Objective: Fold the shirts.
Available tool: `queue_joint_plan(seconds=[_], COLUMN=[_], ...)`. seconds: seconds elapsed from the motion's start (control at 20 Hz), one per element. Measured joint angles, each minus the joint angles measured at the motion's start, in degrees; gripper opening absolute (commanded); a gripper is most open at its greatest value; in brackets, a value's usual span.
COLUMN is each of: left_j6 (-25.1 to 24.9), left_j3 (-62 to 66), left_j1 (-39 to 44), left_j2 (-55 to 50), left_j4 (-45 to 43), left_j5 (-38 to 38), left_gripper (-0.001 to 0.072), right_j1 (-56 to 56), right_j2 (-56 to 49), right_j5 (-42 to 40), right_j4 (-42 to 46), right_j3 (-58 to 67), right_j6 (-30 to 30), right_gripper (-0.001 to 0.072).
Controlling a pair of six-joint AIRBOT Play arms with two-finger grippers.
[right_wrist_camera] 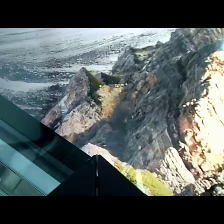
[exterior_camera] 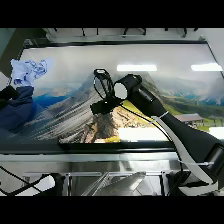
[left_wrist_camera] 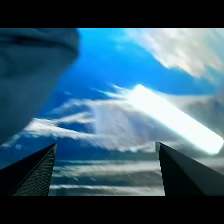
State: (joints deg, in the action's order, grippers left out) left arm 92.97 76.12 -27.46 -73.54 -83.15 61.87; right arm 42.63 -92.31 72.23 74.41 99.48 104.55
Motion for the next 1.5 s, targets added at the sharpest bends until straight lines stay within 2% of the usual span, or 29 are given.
queue_joint_plan(seconds=[0.2,0.45,0.85,0.9,0.95,1.0,1.25,1.5], left_j6=[-0.68,-3.72,-6.49,-6.54,-6.71,-7.15,-9.16,-9.53], left_j3=[0.0,4.74,21.99,23.85,25.44,26.99,29.77,30.36], left_j1=[-7.02,-14.78,-18.01,-18.03,-18.05,-18.08,-16.94,-13.55], left_j2=[-4.37,-15.3,-35.71,-37.68,-39.45,-41.11,-42.18,-31.85], left_j4=[-2.82,-3.93,-3.82,-3.39,-2.75,-1.99,-0.37,0.2], left_j5=[-4.94,-10.8,-9.81,-9.29,-8.52,-7.87,-4.61,-3.37], left_gripper=[0.0698,0.0698,0.0693,0.0517,0.0196,0.0019,0.0015,0.0015], right_j1=[0.0,0.02,0.02,0.02,0.02,0.02,0.02,0.02], right_j2=[0.0,0.0,0.0,0.0,0.0,0.0,0.0,0.0], right_j5=[-0.02,-0.02,-0.02,0.0,-0.02,-0.02,-0.02,-0.02], right_j4=[0.0,0.0,0.0,0.0,0.0,0.0,0.0,0.0], right_j3=[0.0,0.0,0.0,0.0,0.0,0.0,0.0,0.0], right_j6=[0.0,0.0,0.0,0.0,0.0,0.0,0.0,0.0], right_gripper=[0.0017,0.0017,0.0017,0.0017,0.0017,0.0017,0.0017,0.0017])
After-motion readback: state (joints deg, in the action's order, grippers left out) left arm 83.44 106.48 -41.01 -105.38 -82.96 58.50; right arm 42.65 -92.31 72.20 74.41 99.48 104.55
